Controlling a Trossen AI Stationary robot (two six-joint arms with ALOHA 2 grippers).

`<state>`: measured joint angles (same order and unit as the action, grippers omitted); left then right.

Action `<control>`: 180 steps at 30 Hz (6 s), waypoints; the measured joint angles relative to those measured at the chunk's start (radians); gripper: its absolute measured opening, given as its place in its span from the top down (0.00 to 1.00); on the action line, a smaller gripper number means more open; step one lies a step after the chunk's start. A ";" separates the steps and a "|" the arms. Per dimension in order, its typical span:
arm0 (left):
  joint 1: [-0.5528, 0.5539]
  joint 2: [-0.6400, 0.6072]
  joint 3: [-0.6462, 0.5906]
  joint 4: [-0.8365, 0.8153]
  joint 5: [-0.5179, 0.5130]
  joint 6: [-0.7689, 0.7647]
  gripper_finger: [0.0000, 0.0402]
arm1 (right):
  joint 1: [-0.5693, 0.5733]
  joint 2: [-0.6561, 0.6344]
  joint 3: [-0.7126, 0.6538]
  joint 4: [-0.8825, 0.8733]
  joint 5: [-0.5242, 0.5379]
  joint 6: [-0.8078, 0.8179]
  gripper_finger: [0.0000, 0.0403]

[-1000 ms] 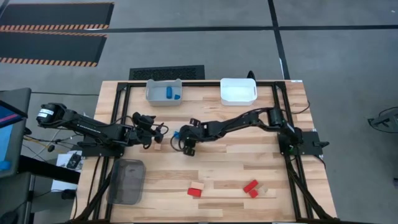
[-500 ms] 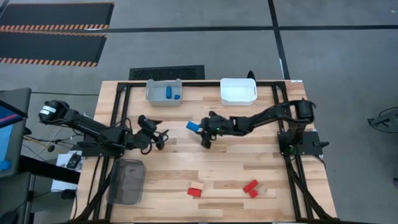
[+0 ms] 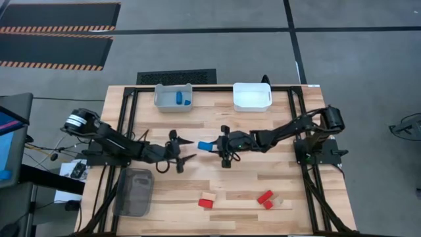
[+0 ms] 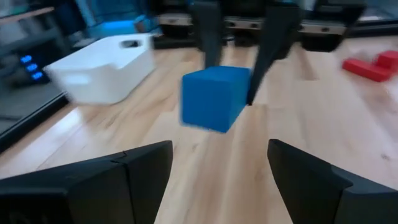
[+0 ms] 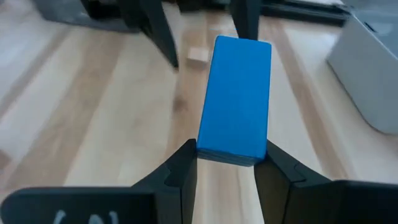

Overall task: Sort & place blocks by color
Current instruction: Put the blue rectangle block into the gray bin, then put the right brown triangle block into the white bin

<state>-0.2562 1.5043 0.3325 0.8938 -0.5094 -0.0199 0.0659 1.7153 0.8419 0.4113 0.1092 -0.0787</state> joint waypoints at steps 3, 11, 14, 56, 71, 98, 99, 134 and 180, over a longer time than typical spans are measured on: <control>0.000 0.056 0.029 0.038 0.047 0.036 0.37 | 0.001 -0.002 0.001 0.010 -0.037 -0.012 0.67; 0.001 0.119 0.095 0.044 0.060 0.054 0.37 | 0.001 -0.002 0.002 0.003 -0.088 -0.036 0.67; 0.000 0.111 0.098 0.042 0.060 0.050 0.37 | 0.004 -0.002 0.002 -0.018 -0.088 -0.062 0.67; 0.187 -0.241 0.096 -0.501 -0.202 -0.163 0.73 | -0.019 -0.056 0.001 -0.292 0.255 0.192 0.33; 0.772 -0.467 0.096 -0.724 0.068 -0.272 0.73 | -0.061 -0.054 -0.041 -0.267 0.227 0.221 0.33; 1.004 -0.357 0.278 -1.100 0.306 -0.393 0.57 | -0.061 -0.054 -0.041 -0.270 0.227 0.220 0.33; 1.004 -0.357 0.278 -1.103 0.306 -0.393 0.54 | -0.061 -0.054 -0.041 -0.270 0.227 0.220 0.33; 0.264 -0.468 0.097 -0.578 -0.053 -0.149 0.37 | -0.098 -0.146 -0.163 -0.032 -0.033 0.270 0.33; 0.195 0.199 0.158 0.224 0.303 0.129 0.37 | 0.406 -0.140 0.160 -1.372 -0.078 0.826 0.33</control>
<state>-0.0616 1.7029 0.4905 1.1174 -0.2066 0.1090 0.4715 1.5755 1.0022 -0.9603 0.0314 0.7477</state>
